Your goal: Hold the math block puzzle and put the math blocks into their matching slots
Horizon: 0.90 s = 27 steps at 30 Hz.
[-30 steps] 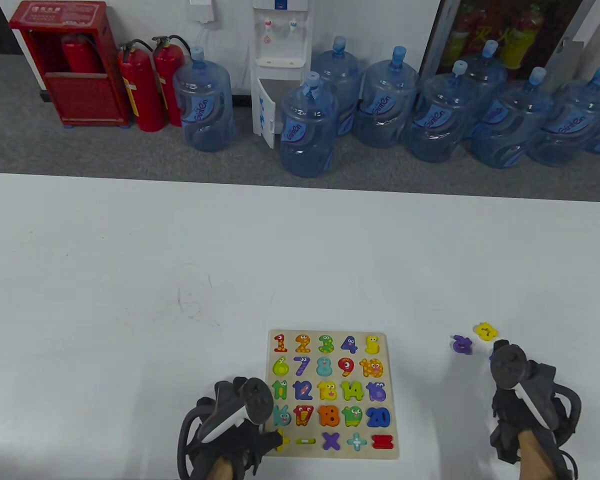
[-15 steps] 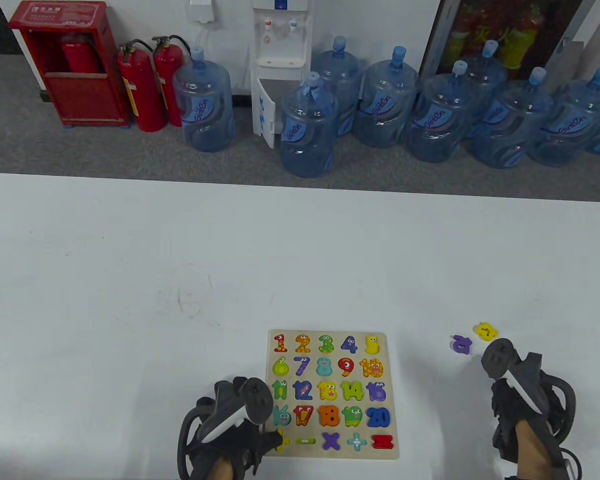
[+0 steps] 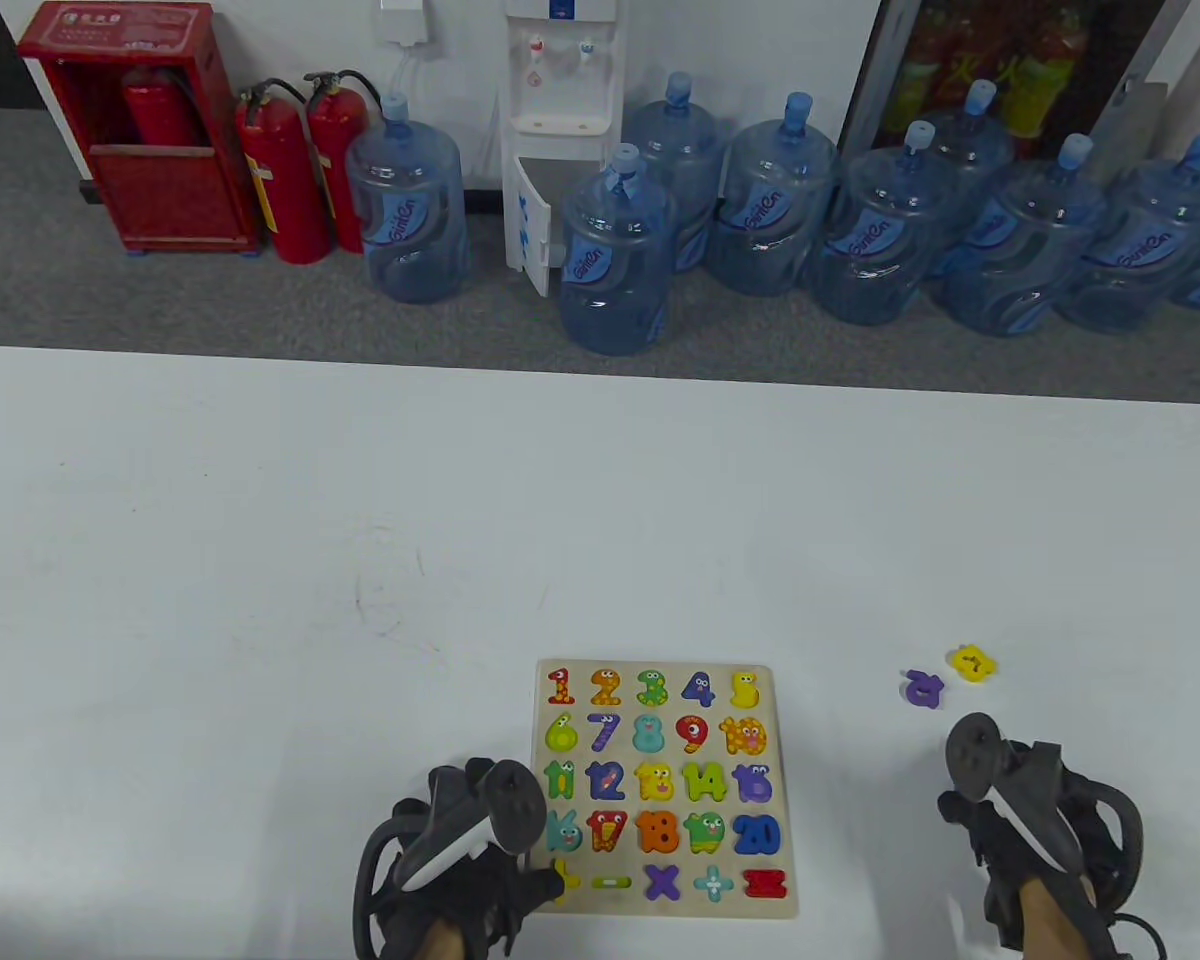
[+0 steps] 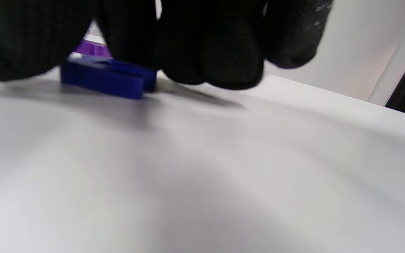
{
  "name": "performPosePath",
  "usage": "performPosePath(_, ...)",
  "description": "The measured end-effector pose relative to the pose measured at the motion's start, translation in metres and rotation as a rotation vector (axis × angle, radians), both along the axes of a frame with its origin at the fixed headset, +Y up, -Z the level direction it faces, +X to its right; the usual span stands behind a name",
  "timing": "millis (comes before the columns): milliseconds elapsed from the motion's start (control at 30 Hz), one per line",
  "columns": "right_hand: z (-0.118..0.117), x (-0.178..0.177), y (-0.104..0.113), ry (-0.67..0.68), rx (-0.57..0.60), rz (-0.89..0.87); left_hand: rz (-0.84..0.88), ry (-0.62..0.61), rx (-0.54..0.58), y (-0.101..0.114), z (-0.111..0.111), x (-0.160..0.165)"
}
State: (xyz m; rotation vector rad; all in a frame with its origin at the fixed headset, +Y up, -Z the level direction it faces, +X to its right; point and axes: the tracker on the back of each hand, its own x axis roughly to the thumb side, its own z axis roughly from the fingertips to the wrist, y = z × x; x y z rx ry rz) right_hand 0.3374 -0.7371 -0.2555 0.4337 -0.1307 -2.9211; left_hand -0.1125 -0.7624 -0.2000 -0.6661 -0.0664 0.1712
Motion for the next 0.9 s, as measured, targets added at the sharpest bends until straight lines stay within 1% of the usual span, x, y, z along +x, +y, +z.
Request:
performPosePath(67, 0.003, 0.000, 0.007, 0.013, 0.060, -0.049, 0.001, 0.000, -0.002, 0.000, 0.000, 0.000)
performPosePath(100, 0.004, 0.000, 0.008, 0.033, 0.061, -0.078, 0.001, 0.000, -0.002, 0.000, 0.000, 0.000)
performPosePath(167, 0.004, -0.003, 0.006, 0.085, -0.008, -0.121, 0.000, 0.001, 0.000, 0.000, 0.000, 0.000)
performPosePath(200, 0.003, -0.005, 0.003, 0.099, -0.057, -0.115, -0.001, 0.001, 0.000, 0.000, 0.000, 0.000)
performPosePath(267, -0.001, -0.007, -0.006, 0.091, -0.097, -0.057, 0.000, 0.001, -0.001, 0.000, 0.000, 0.000)
performPosePath(300, -0.002, -0.009, -0.005, 0.078, -0.097, -0.051, 0.001, 0.002, -0.001, 0.000, 0.000, 0.000)
performPosePath(367, -0.001, -0.012, -0.006, 0.087, -0.039, -0.057, -0.001, 0.001, 0.000, 0.000, 0.001, 0.000)
performPosePath(567, 0.001, -0.016, -0.007, 0.120, -0.042, -0.037, -0.001, 0.002, -0.001, 0.000, 0.001, 0.000)
performPosePath(900, 0.003, -0.043, -0.008, 0.233, -0.045, -0.005, -0.001, 0.000, 0.000, 0.000, 0.000, 0.001)
